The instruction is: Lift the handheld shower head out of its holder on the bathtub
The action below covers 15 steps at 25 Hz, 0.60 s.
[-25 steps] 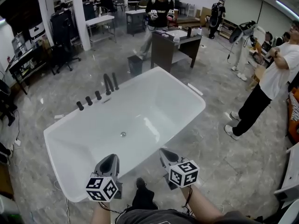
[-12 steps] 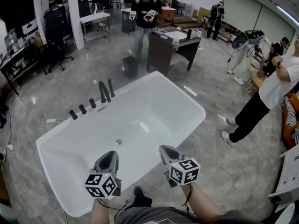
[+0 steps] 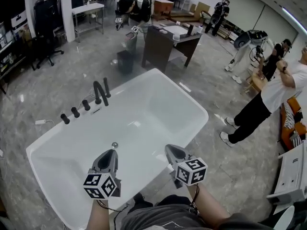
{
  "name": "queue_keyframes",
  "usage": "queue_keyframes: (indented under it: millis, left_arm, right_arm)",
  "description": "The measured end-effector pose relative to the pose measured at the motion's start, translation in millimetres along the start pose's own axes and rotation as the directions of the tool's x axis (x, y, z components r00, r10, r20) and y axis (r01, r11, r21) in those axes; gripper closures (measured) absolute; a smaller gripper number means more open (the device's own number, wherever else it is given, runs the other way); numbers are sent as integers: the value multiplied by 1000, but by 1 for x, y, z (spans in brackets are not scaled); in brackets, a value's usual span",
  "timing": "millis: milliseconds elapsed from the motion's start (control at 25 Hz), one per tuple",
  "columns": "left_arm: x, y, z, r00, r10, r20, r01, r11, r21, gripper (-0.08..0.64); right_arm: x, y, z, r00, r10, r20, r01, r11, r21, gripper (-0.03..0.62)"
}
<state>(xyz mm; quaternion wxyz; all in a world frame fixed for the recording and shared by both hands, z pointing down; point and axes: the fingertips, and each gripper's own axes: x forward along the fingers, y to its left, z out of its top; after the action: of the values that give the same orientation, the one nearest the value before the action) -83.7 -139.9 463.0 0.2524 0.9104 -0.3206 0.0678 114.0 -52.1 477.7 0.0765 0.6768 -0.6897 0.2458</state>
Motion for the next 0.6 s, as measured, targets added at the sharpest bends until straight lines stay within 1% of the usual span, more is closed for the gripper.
queue_keyframes:
  millis: [80,160,360,480,600]
  left_arm:
    - [4,6,0,1000,-5,-2,5,1000,-6,520]
    - [5,14,2,1000,2,3,-2,1000,-12,520]
    - [-3,35,20,997,61,47,-59,997,-41,520]
    - [-4,42,26,992,101,70,-99,994,-41,520]
    - [1,43,27,985,149,85,-146,988,-40,520]
  right_arm:
    - [9,-5,-3,1000,-6,-14,7,1000,18,566]
    - [19,-4,0,1000,1,-22,-1,1000,15,566]
    - [44,7,20,998,62,-33,-64,997,-43,566]
    - [65,0,33,996,89,-28,-90,994,-65,566]
    - [90,-8,44,991,133,-21,-134,989,-68,566]
